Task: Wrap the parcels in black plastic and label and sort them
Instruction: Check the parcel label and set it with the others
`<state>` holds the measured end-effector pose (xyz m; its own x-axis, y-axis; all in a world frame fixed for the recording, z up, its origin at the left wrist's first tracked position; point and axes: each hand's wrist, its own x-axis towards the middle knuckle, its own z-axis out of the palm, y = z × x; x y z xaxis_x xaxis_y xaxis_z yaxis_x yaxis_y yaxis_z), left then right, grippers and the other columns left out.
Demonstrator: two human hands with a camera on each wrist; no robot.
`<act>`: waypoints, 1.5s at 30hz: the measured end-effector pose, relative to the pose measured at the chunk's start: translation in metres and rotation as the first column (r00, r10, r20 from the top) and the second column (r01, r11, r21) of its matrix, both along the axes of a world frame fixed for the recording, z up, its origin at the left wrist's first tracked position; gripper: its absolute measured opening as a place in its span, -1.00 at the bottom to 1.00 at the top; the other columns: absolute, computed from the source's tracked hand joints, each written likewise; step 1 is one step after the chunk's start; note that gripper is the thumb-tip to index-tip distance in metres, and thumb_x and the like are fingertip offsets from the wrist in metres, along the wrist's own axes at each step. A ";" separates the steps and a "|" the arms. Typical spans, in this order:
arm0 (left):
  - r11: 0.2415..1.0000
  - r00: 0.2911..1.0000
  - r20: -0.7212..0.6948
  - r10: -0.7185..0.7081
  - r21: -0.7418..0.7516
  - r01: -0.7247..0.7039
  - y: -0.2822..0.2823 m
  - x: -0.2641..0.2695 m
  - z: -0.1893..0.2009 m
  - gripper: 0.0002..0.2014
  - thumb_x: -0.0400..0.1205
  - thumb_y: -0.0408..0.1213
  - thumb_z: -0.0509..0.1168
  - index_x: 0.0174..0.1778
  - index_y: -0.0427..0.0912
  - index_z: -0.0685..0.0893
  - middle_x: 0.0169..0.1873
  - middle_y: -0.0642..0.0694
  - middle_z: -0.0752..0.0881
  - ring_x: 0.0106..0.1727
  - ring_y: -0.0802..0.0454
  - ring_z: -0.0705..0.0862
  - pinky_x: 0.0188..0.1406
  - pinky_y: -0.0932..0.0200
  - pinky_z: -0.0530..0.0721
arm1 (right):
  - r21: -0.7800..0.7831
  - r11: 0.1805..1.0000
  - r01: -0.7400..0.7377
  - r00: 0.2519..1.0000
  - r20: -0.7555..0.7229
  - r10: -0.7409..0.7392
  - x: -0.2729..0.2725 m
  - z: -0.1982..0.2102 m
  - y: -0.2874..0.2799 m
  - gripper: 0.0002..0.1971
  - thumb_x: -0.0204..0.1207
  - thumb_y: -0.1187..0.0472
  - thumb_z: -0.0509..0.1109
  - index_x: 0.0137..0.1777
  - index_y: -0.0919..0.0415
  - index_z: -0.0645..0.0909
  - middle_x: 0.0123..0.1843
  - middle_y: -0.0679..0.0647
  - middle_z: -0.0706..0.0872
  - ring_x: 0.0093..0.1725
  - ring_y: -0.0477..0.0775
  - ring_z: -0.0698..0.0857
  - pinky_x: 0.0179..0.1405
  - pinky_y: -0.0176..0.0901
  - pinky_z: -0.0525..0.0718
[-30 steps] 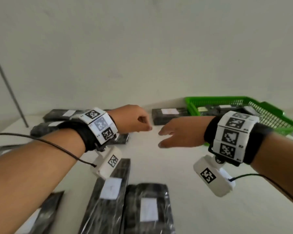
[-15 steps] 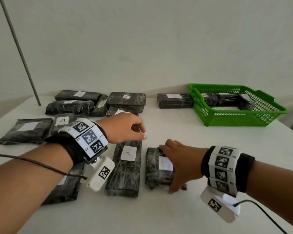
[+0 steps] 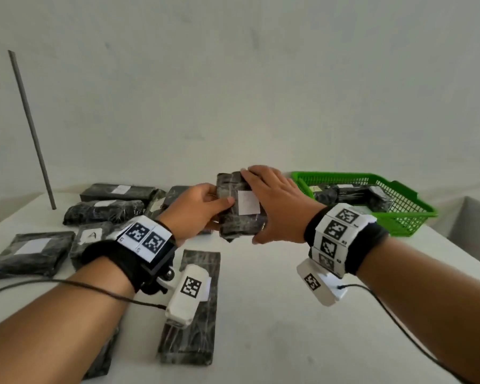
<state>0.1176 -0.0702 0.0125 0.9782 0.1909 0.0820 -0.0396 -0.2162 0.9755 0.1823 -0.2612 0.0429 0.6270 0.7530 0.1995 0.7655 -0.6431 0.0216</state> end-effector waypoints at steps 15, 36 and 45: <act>0.996 0.905 0.417 0.084 -0.024 -0.082 0.037 -0.034 0.055 -0.70 0.64 -0.09 0.38 0.28 -0.05 0.71 0.06 -0.05 0.89 0.12 0.01 0.86 0.14 -0.08 0.83 | 0.937 0.219 0.273 0.691 -0.349 0.632 -0.010 0.014 0.040 -0.77 0.80 0.39 0.27 0.29 0.18 0.71 -0.02 0.19 0.90 -0.06 0.10 0.85 0.01 0.00 0.82; 0.982 0.890 0.416 0.185 -0.120 -0.148 0.029 -0.008 0.034 -0.69 0.65 0.02 0.34 -0.06 -0.18 0.76 0.01 -0.63 0.66 0.02 -0.40 0.68 0.35 -0.71 0.53 | 0.928 0.179 0.327 0.685 -0.363 0.631 -0.003 -0.003 0.065 -0.76 0.82 0.21 0.32 0.13 0.40 0.73 0.08 0.43 0.83 -0.10 0.20 0.79 0.03 0.44 0.83; 0.985 0.897 0.418 0.142 -0.152 -0.085 0.005 -0.014 0.039 -0.76 0.64 0.06 0.30 -0.15 0.04 0.77 0.11 -0.52 0.70 0.22 -0.49 0.74 0.23 -0.56 0.73 | 0.960 0.203 0.192 0.781 -0.275 0.561 -0.008 0.008 0.053 -0.72 0.73 0.05 0.47 0.07 0.32 0.74 -0.03 0.28 0.89 -0.03 0.36 0.89 -0.07 0.51 0.86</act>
<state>0.1037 -0.0653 0.0516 0.8256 0.3353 0.4537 -0.4402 -0.1201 0.8898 0.1741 -0.2084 0.0505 0.7529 0.3447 0.5607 0.4867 0.2818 -0.8268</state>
